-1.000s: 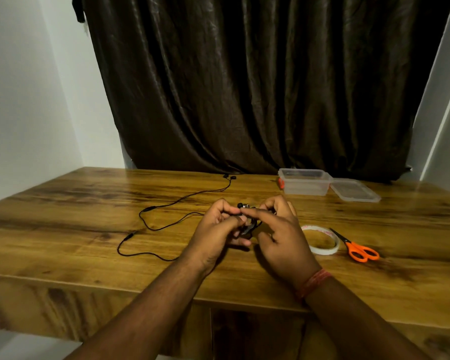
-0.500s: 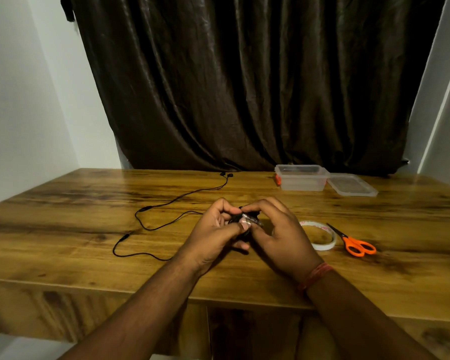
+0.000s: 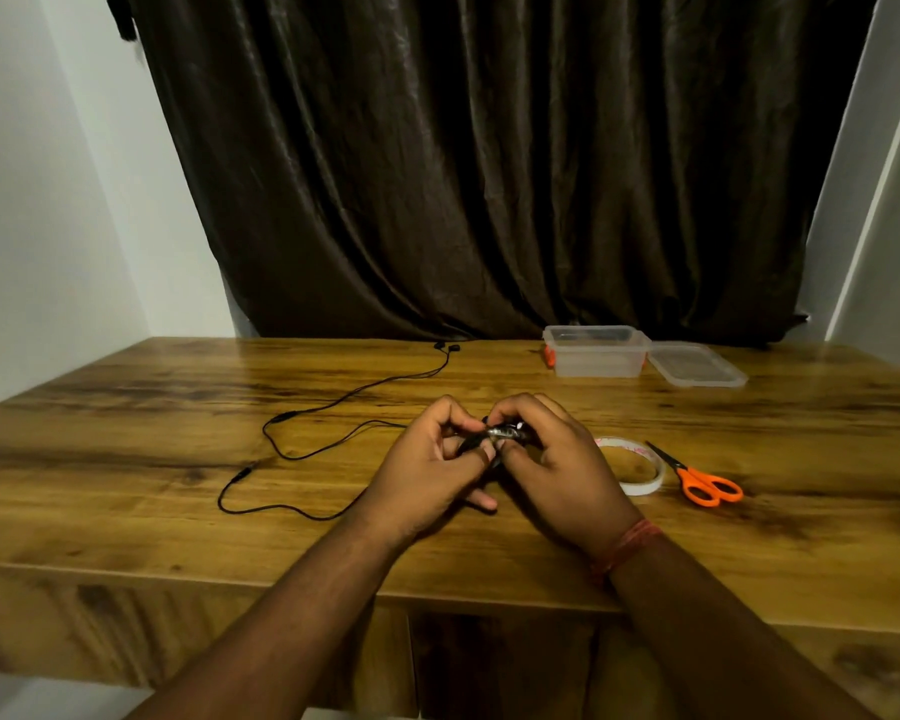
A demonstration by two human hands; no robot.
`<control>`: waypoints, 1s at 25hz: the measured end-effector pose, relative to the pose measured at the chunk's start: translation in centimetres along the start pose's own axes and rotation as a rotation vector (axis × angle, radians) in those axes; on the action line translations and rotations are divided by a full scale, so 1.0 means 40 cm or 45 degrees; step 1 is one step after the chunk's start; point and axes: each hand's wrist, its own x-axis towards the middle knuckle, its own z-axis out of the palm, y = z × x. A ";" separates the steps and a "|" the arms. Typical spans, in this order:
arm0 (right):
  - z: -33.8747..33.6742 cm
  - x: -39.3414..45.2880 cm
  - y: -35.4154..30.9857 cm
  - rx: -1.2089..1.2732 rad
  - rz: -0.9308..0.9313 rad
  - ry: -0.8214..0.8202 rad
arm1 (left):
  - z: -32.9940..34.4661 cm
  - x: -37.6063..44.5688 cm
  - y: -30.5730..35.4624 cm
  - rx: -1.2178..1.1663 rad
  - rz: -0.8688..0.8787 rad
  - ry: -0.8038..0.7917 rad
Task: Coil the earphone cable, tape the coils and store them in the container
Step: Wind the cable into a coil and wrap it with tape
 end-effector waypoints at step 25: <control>-0.025 0.006 0.008 1.272 0.569 -0.326 | 0.032 -0.020 0.010 1.148 0.818 0.076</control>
